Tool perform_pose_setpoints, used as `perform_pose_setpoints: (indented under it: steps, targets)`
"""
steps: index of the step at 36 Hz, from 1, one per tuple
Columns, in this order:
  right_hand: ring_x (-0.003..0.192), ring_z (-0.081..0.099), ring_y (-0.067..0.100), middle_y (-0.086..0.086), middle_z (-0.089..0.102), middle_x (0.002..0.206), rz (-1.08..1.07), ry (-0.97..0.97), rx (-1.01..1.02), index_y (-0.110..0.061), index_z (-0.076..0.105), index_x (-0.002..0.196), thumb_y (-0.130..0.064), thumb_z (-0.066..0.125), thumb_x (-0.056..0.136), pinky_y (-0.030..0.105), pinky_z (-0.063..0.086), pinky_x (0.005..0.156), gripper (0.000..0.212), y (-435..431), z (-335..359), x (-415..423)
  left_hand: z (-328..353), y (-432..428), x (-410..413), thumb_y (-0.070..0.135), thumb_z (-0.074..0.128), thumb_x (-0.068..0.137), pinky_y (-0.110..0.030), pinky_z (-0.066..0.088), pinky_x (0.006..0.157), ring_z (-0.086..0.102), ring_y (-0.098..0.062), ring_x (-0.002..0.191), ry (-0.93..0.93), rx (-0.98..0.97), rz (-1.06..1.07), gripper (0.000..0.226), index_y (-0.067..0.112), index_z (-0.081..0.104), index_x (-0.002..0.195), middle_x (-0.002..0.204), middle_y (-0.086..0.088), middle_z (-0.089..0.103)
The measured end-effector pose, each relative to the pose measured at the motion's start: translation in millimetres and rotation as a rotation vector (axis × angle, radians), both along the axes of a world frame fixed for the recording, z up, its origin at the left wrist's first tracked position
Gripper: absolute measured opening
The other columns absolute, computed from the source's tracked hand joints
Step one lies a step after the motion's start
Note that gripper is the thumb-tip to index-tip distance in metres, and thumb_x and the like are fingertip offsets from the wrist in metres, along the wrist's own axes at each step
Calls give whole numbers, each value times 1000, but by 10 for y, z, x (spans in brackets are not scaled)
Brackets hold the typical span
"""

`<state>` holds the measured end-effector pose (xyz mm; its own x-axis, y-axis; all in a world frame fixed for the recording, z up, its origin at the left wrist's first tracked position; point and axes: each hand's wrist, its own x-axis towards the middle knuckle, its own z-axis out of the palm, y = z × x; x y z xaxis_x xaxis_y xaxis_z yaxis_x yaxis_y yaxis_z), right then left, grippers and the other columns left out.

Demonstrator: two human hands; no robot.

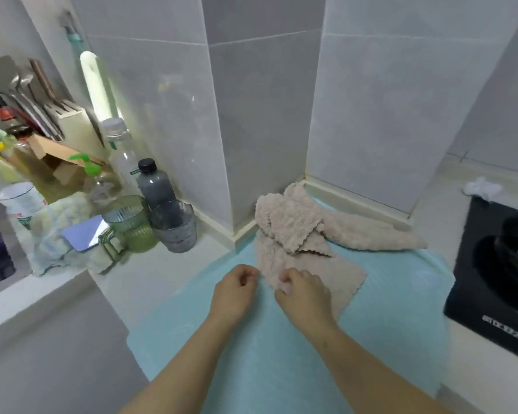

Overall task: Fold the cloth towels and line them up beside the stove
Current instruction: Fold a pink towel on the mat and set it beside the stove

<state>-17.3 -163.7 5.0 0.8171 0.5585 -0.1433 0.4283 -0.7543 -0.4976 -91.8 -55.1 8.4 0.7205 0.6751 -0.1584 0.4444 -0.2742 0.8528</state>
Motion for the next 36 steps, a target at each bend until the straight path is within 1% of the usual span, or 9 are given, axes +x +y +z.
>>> perform_pose_setpoints:
  steps: [7, 13, 19, 22, 25, 27, 30, 33, 36]
  targets:
    - [129, 37, 12, -10, 48, 134, -244, -53, 14, -27, 47, 129, -27, 49, 89, 27, 22, 103, 41, -83, -70, -495, -120, 198, -99, 13, 46, 92, -20, 34, 76, 52, -11, 91, 128, 119, -285, 19, 20, 60, 103, 96, 8, 58]
    - [127, 39, 13, -9, 50, 133, -475, -78, 148, -24, 51, 127, -19, 52, 86, 31, 27, 103, 41, -155, -80, -664, -158, 278, -129, 9, 44, 92, -19, 34, 81, 54, -16, 105, 146, 188, -393, 28, 17, 59, 114, 110, 3, 59]
    - [141, 21, 16, 0, 21, 154, -554, -80, 77, -23, 43, 136, -21, 49, 90, 34, 22, 110, 47, -217, -234, -679, -162, 292, -119, 4, 39, 90, -19, 32, 91, 44, -15, 122, 98, 293, -481, 43, 20, 46, 130, 134, 0, 47]
    - [132, 37, 24, 8, 38, 146, -685, -132, 170, -14, 63, 115, -12, 53, 87, 37, 31, 101, 29, -181, -313, -674, -181, 321, -20, 10, 43, 90, -26, 39, 88, 48, -19, 115, 87, 345, -479, 48, 23, 36, 136, 133, -2, 41]
    - [120, 49, 28, 10, 55, 131, -827, -202, 241, -8, 70, 94, -7, 57, 84, 38, 36, 92, 17, -63, -399, -658, -218, 400, 139, 13, 51, 85, -29, 42, 86, 47, -22, 108, 56, 462, -475, 57, 25, 34, 138, 126, -5, 37]
    - [114, 54, 29, 9, 60, 125, -887, -272, 257, -7, 70, 90, -6, 55, 86, 40, 38, 91, 16, 22, -427, -662, -261, 478, 272, 16, 55, 83, -31, 40, 93, 43, -24, 112, 23, 546, -528, 61, 26, 36, 139, 130, -7, 37]
    - [98, 62, 34, 12, 66, 114, -859, -452, 194, -5, 67, 83, -5, 53, 85, 44, 47, 83, 14, 106, -508, -695, -371, 586, 404, 19, 57, 84, -33, 37, 97, 42, -28, 119, 0, 624, -600, 50, 25, 48, 133, 135, -10, 42]
    - [96, 60, 35, 13, 65, 114, -796, -531, 162, -5, 65, 84, -1, 61, 84, 42, 48, 79, 6, 148, -555, -722, -477, 646, 415, 13, 57, 84, -35, 37, 91, 49, -29, 109, -102, 568, -577, 35, 19, 61, 118, 114, -10, 59]
    - [97, 59, 35, 13, 63, 116, -770, -572, 194, -4, 63, 88, 0, 58, 86, 41, 46, 80, 7, 153, -567, -737, -542, 666, 372, 10, 55, 84, -32, 40, 80, 53, -25, 97, -220, 494, -567, 25, 15, 65, 108, 101, -5, 61]
